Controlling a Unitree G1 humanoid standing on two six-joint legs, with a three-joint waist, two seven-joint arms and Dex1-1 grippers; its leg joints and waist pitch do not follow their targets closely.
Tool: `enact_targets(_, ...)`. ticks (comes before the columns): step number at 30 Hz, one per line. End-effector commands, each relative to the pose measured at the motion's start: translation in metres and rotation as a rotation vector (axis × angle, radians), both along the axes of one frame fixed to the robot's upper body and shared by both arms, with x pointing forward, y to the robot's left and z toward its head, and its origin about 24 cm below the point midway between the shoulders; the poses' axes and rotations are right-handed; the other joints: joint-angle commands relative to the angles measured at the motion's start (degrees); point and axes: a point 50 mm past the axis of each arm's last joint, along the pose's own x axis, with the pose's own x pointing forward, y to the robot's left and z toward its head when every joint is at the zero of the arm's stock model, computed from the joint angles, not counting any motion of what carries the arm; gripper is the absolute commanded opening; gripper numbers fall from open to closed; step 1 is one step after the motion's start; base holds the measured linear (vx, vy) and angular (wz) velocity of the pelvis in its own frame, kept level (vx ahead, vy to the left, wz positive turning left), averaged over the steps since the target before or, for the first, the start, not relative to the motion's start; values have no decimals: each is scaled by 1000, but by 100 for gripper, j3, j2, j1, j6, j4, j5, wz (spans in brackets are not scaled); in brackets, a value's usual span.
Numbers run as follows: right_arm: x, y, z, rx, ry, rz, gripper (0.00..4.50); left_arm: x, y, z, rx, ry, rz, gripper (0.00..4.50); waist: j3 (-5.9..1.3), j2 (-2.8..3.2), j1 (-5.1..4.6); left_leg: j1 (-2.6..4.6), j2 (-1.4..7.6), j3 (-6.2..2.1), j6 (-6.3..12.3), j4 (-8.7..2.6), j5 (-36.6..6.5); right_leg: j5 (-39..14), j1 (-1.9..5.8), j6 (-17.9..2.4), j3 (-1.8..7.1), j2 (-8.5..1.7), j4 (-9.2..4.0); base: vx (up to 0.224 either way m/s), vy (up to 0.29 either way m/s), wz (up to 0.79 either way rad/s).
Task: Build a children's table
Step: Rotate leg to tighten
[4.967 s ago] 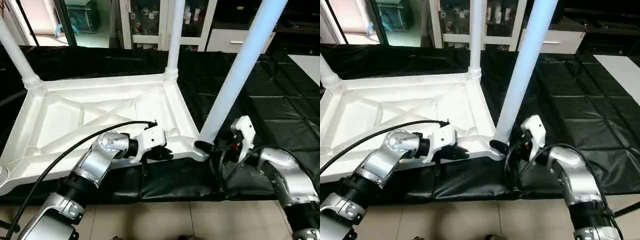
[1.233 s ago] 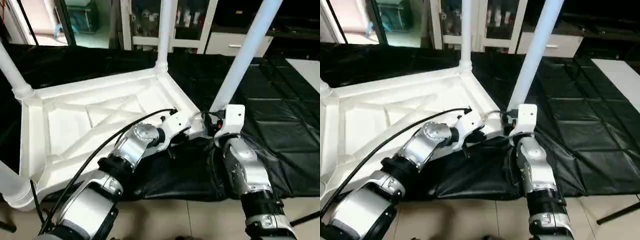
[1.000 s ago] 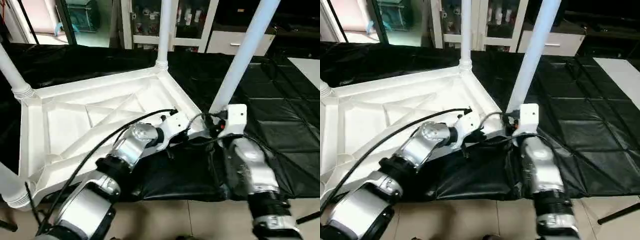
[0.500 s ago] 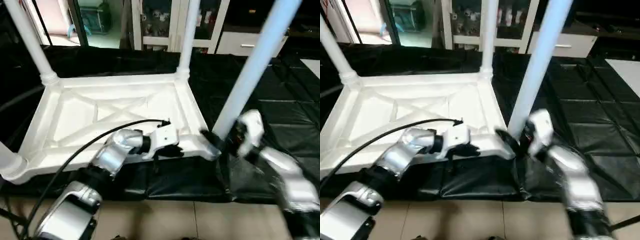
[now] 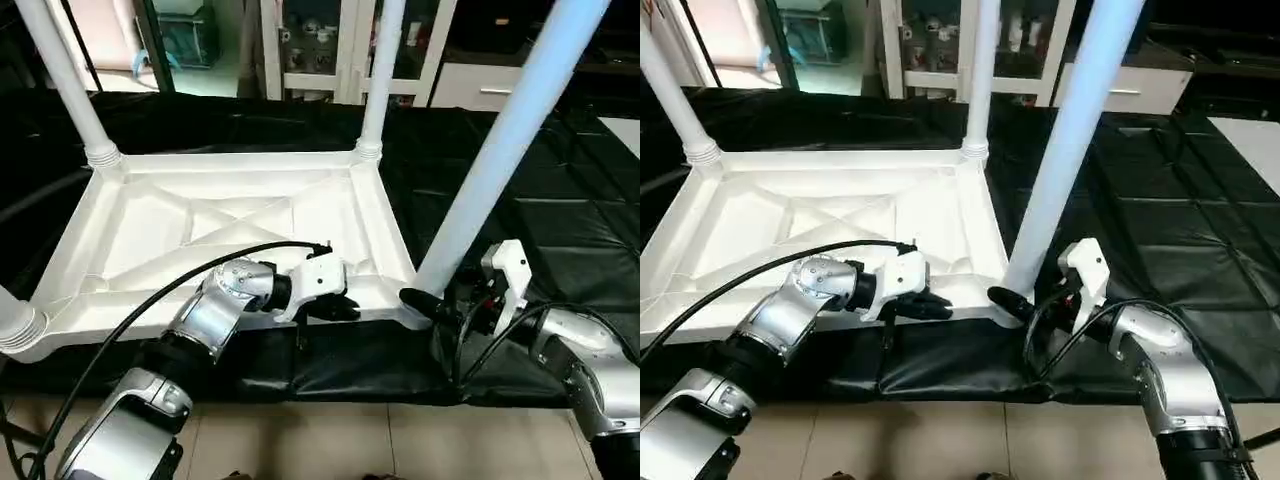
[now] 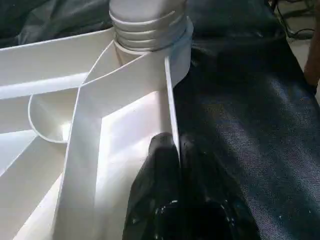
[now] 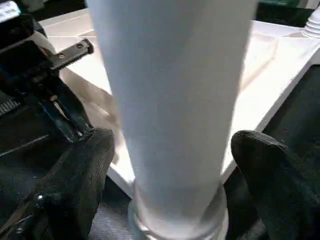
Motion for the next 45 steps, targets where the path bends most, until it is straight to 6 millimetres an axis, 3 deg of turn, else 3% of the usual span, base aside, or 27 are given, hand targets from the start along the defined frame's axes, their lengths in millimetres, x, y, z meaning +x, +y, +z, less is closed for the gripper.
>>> enact_targets(1, 4, -6, 8, -11, -33, -8, 374, -4, -6, 2, -73, 11, -18, 0, -355, -143, 0, -18, 310, -80, 646, -413, -748, -1610, 299, -1232, 250, -355, -347, 0, 0, 0)
enact_targets(6, 3, -12, 9, -30, -37, 2, 341, -5, -6, 2, -73, 14, -22, 0, -343, -143, -3, -21, 310, -89, 622, -424, -879, -1904, 303, -1126, 240, -354, -375, 0, 0, 0)
enact_targets(13, 0, -14, 8, -30, -17, 47, 263, -7, -6, 1, -70, 20, -29, 0, -363, -151, 3, -22, 312, -86, 695, -404, -733, -1694, 307, -1189, 239, -349, -349, 0, 0, 0)
enact_targets(16, -1, -13, 7, -32, -13, 57, 253, -8, -6, 1, -69, 22, -31, 0, -370, -153, 6, -23, 311, -85, 724, -396, -702, -1666, 313, -1207, 236, -352, -343, 0, 0, 0)
enact_targets(17, -2, -13, 7, -32, -11, 60, 228, -8, -6, 1, -69, 22, -31, 0, -371, -154, 7, -24, 311, -84, 724, -395, -695, -1664, 314, -1209, 237, -351, -341, 0, 0, 0)
enact_targets(23, 2, -10, -4, -94, 28, -13, 195, -6, -7, -1, -42, 14, -7, 0, -374, -172, 5, -21, 309, -83, 717, -392, -656, -1694, 310, -1190, 232, -345, -338, 0, 0, 0)
enact_targets(25, 6, -6, -18, -167, 71, -109, 191, 2, -8, -5, 7, -1, 69, 0, -346, -157, -22, -26, 304, -90, 588, -417, -783, -2005, 292, -1090, 222, -330, -369, 0, 0, 0)
enact_targets(28, 7, -4, -22, -177, 89, -155, 190, 5, -9, -5, 20, -8, 102, 0, -348, -153, -40, -5, 303, -108, 411, -441, -1059, -2396, 298, -924, 223, -350, -431, 0, 0, 0)
enact_targets(29, 13, 4, -31, -165, 118, -278, 188, 13, -15, -4, 28, -25, 173, 0, -335, -173, -75, 3, 296, -104, 355, -454, -1136, -2448, 257, -877, 230, -322, -452, 0, 0, 0)
enact_targets(30, 18, 12, -37, -143, 135, -386, 188, 19, -23, -1, 23, -31, 225, 0, -318, -147, -109, 19, 274, -110, 198, -473, -1329, -2759, 214, -777, 223, -316, -486, 0, 0, 0)
enact_targets(32, 26, 23, -42, -98, 148, -563, 188, 27, -36, 5, 8, -46, 307, 0, -350, -165, -166, 42, 274, -170, -34, -485, -1591, -2995, 231, -642, 187, -338, -524, 0, 0, 0)
enact_targets(34, 30, 27, -42, -74, 147, -640, 188, 30, -41, 8, -4, -58, 348, 0, -349, -162, -183, 49, 273, -168, -43, -486, -1645, -2853, 202, -680, 203, -336, -525, 0, 0, 0)
enact_targets(36, 36, 39, -42, 3, 167, -751, 188, 33, -52, 13, -25, -61, 376, 0, -357, -169, -198, 19, 267, -175, -20, -499, -1685, -2638, 233, -702, 202, -330, -511, 0, 0, 0)
enact_targets(37, 39, 48, -40, 17, 164, -760, 188, 34, -58, 15, -35, -66, 391, 0, -358, -137, -203, 23, 259, -164, -1, -495, -1702, -2585, 211, -740, 210, -332, -510, 0, 0, 0)
enact_targets(38, 43, 57, -37, 23, 147, -771, 188, 34, -64, 18, -42, -72, 399, 0, -363, -142, -186, 42, 261, -155, 6, -490, -1656, -2400, 211, -771, 216, -319, -505, 0, 0, 0)
enact_targets(39, 45, 63, -35, 21, 131, -772, 188, 34, -67, 19, -45, -76, 404, 0, -377, -147, -189, 12, 260, -155, 20, -489, -1521, -2130, 244, -849, 222, -322, -463, 0, 0, 0)
enact_targets(45, 49, 69, -21, 47, 50, -699, 188, 35, -65, 18, -44, -93, 387, 0, -394, -157, -139, -6, 255, -111, 371, -443, -921, -1171, 310, -1151, 237, -325, -352, 0, 0, 0)
